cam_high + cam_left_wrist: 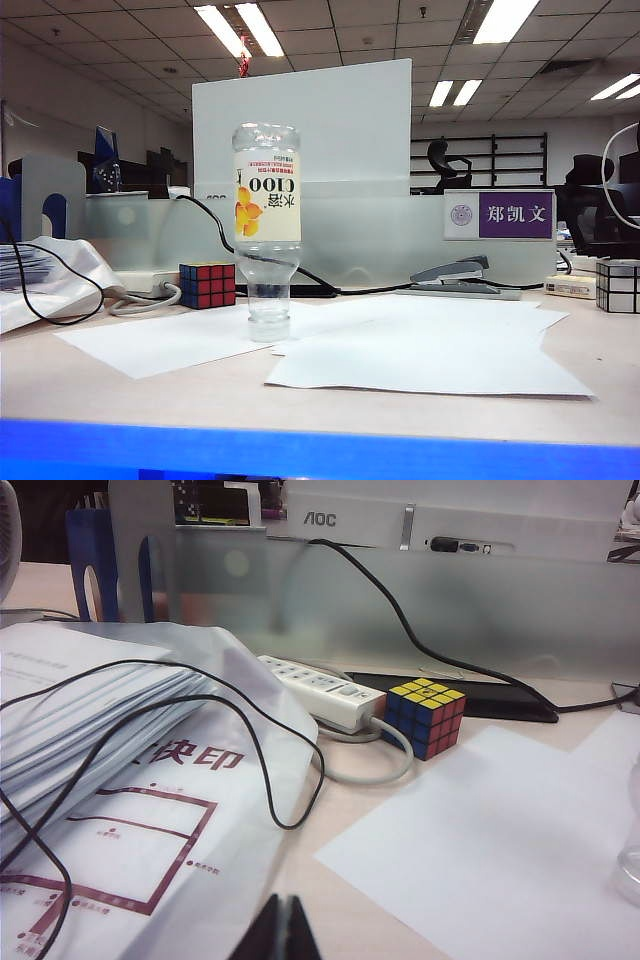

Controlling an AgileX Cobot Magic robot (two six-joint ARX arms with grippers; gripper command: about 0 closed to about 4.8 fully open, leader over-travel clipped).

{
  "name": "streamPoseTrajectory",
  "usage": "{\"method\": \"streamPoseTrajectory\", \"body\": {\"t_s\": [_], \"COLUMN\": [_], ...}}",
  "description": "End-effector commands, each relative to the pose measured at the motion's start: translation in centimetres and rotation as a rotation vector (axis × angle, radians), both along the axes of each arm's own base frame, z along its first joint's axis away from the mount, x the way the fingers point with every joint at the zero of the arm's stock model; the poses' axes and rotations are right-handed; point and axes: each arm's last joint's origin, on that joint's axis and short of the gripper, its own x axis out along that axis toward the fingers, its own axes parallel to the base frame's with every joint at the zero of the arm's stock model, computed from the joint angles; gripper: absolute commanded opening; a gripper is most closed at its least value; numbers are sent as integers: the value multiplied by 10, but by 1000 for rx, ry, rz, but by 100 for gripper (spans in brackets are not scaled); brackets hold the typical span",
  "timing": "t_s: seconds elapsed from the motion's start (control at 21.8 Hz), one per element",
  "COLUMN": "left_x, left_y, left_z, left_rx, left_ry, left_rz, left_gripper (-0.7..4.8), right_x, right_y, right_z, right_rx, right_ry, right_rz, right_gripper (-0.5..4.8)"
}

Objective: Flip the plastic bottle upside down.

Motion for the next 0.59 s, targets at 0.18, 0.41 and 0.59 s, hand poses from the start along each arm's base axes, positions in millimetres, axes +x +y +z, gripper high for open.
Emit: {"method": "streamPoseTrajectory", "body": {"t_s": [0.18, 0.41, 0.59], "left_x": [0, 0, 0], "left_y": [0, 0, 0], "left_z": [1, 1, 1], "left_rx": [0, 0, 0], "left_ry": [-13, -13, -13], "left_rz": [-4, -4, -4], "left_gripper": [-5, -5, -5], "right_x": [0, 0, 0], "right_y": [1, -1, -1], "right_z": [1, 1, 1], "right_rx": [6, 12, 12], "right_ry": [-13, -13, -11], "right_rz": [-5, -60, -63], "right_gripper": [-9, -9, -9]}}
